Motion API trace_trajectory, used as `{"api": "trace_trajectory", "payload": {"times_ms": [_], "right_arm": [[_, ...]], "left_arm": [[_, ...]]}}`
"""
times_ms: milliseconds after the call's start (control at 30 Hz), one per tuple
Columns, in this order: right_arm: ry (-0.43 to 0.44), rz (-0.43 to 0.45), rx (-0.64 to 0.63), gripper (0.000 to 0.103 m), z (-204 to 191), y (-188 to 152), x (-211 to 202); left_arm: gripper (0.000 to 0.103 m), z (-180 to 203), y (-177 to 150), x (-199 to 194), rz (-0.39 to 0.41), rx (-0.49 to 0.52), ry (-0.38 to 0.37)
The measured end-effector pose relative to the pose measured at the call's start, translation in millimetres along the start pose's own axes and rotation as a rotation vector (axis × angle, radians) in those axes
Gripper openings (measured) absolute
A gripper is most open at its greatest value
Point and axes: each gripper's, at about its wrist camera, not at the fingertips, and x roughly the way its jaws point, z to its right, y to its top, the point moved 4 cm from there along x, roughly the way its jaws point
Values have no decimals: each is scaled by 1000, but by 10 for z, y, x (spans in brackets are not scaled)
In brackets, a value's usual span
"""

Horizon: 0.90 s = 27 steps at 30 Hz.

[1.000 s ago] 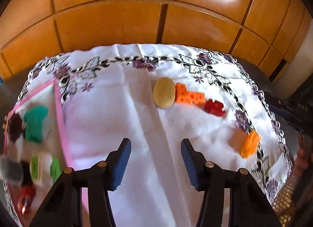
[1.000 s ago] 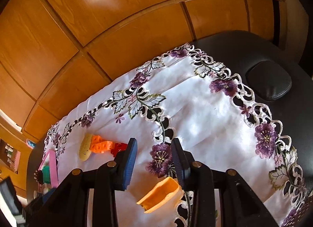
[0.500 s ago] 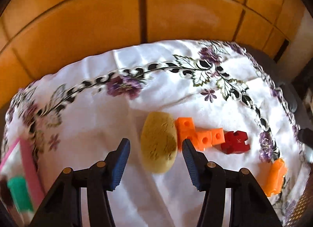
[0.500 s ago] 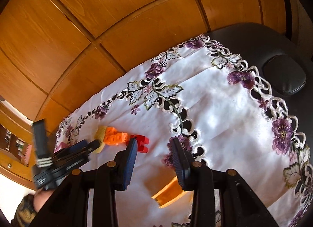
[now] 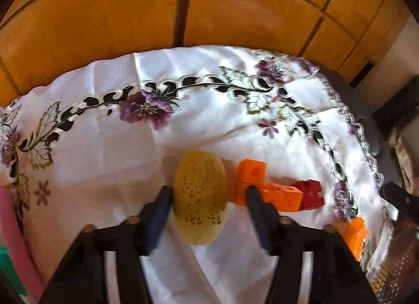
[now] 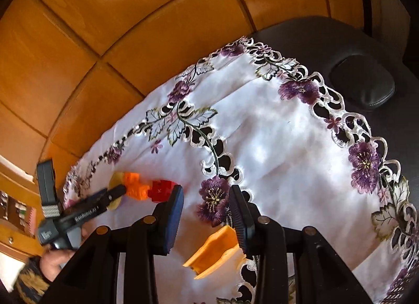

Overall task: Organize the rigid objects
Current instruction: 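Reach the left tool to the yellow oval sponge and grasp it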

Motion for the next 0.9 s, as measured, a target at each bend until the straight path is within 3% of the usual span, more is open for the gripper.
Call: {"api": "trace_trajectory", "payload": {"times_ms": [100, 267, 467, 600, 633, 700, 767, 900], "right_arm": [[-1, 24, 14, 36, 30, 22, -45], [-46, 45, 36, 36, 88, 52, -72], [-62, 15, 31, 36, 100, 38, -4], [-54, -13, 6, 36, 46, -2, 47], [-54, -16, -1, 36, 37, -7, 55], [-48, -38, -3, 36, 28, -25, 89], [-49, -41, -7, 36, 22, -35, 94], [-49, -51, -11, 36, 17, -41, 110]], "left_arm": [[35, 19, -107, -76, 26, -7, 5], [35, 117, -416, -270, 17, -8, -8], [35, 145, -804, -456, 9, -88, -56], [36, 259, -1008, -498, 9, -61, -44], [38, 276, -1032, -487, 5, -57, -37], [59, 313, -1058, -468, -1, -43, -58], [82, 347, -1041, -488, 12, -21, -20], [84, 379, -988, -469, 18, 13, 28]]}}
